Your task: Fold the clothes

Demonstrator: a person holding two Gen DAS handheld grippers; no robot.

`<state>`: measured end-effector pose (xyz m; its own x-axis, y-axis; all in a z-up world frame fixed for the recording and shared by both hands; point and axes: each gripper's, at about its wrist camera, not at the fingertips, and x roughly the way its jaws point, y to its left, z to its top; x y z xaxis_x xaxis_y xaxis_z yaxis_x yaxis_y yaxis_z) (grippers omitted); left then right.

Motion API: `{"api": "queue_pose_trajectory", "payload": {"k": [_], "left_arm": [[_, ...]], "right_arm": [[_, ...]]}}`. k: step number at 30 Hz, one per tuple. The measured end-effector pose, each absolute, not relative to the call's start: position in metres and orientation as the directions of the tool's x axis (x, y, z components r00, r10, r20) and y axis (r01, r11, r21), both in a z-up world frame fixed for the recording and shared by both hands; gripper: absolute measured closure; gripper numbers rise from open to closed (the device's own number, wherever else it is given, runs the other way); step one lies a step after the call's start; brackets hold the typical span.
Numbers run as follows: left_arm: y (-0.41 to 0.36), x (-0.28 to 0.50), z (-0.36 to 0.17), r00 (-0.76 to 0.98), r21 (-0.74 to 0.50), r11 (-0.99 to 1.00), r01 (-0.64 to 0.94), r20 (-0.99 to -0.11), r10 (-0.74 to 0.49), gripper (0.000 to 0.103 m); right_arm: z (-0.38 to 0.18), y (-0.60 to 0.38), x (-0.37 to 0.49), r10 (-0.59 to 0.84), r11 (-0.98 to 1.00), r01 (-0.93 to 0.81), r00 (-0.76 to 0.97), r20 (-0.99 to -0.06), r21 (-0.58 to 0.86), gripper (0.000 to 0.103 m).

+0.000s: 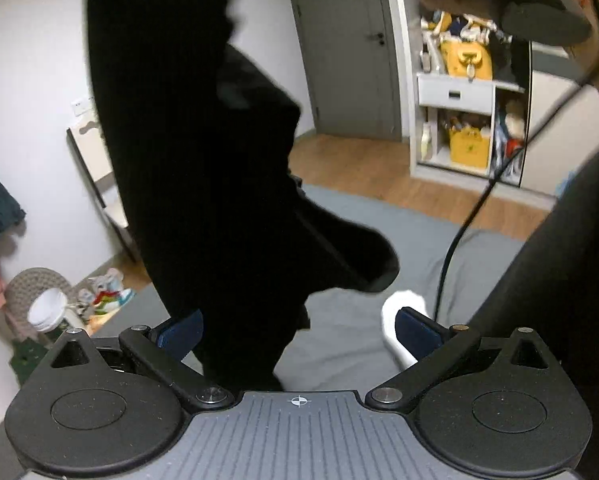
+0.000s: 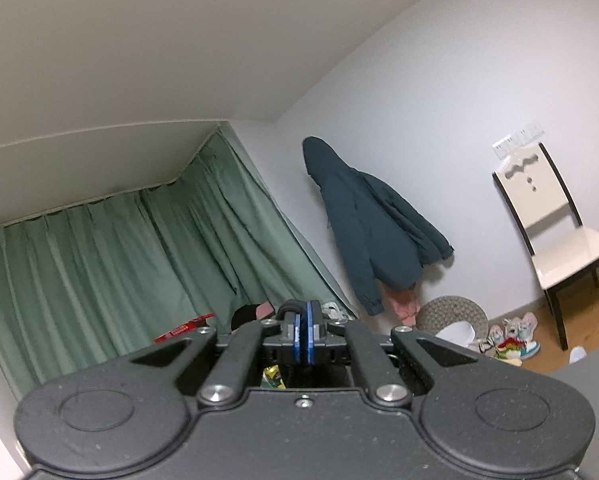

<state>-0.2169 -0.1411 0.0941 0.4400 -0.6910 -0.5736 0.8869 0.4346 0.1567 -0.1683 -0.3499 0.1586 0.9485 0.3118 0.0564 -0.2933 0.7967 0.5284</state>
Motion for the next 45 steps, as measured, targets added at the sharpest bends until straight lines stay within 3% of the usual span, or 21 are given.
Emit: {"api": "queue_pose_trajectory", "payload": {"k": [4, 8, 13, 19, 23, 34, 35, 36, 38, 45], "left_arm": [[-0.159, -0.201, 0.11, 0.436, 0.035, 0.511, 0.859, -0.573, -0.694, 0.001], [-0.155, -0.178, 0.097, 0.448, 0.002, 0.568, 0.823, -0.616, -0.648, 0.01], [-0.139, -0.163, 0.082, 0.461, 0.004, 0.597, 0.803, -0.64, -0.615, 0.01], [-0.143, -0.115, 0.065, 0.411, -0.123, 0.605, 0.787, -0.626, -0.662, 0.01], [-0.148, -0.108, 0.053, 0.408, -0.127, 0.582, 0.803, -0.595, -0.693, 0.01], [-0.176, -0.092, 0.032, 0.375, -0.152, 0.588, 0.795, -0.638, -0.672, 0.01], [-0.179, -0.092, 0.03, 0.365, -0.151, 0.581, 0.8, -0.646, -0.671, 0.018], [-0.182, -0.092, 0.029, 0.354, -0.15, 0.573, 0.806, -0.654, -0.668, 0.034], [-0.185, -0.09, 0.026, 0.323, -0.168, 0.566, 0.807, -0.678, -0.66, 0.048], [-0.179, -0.087, 0.012, 0.283, -0.171, 0.581, 0.796, -0.743, -0.606, 0.081]], "right_arm": [[0.16, -0.351, -0.176, 0.302, 0.791, -0.3, 0.949, 0.086, 0.534, 0.099], [0.157, -0.36, -0.18, 0.289, 0.774, -0.29, 0.953, 0.092, 0.563, 0.099], [0.152, -0.371, -0.182, 0.282, 0.757, -0.28, 0.955, 0.091, 0.59, 0.099], [0.154, -0.37, -0.184, 0.283, 0.765, -0.287, 0.954, 0.1, 0.577, 0.099], [0.154, -0.37, -0.184, 0.285, 0.768, -0.289, 0.953, 0.099, 0.572, 0.099], [0.154, -0.36, -0.178, 0.279, 0.789, -0.27, 0.958, 0.069, 0.552, 0.098], [0.154, -0.361, -0.178, 0.277, 0.788, -0.268, 0.958, 0.069, 0.554, 0.098], [0.155, -0.362, -0.177, 0.275, 0.787, -0.267, 0.959, 0.07, 0.556, 0.098], [0.154, -0.365, -0.177, 0.27, 0.783, -0.263, 0.96, 0.073, 0.563, 0.098], [0.148, -0.37, -0.173, 0.242, 0.78, -0.229, 0.969, 0.057, 0.582, 0.098]]}}
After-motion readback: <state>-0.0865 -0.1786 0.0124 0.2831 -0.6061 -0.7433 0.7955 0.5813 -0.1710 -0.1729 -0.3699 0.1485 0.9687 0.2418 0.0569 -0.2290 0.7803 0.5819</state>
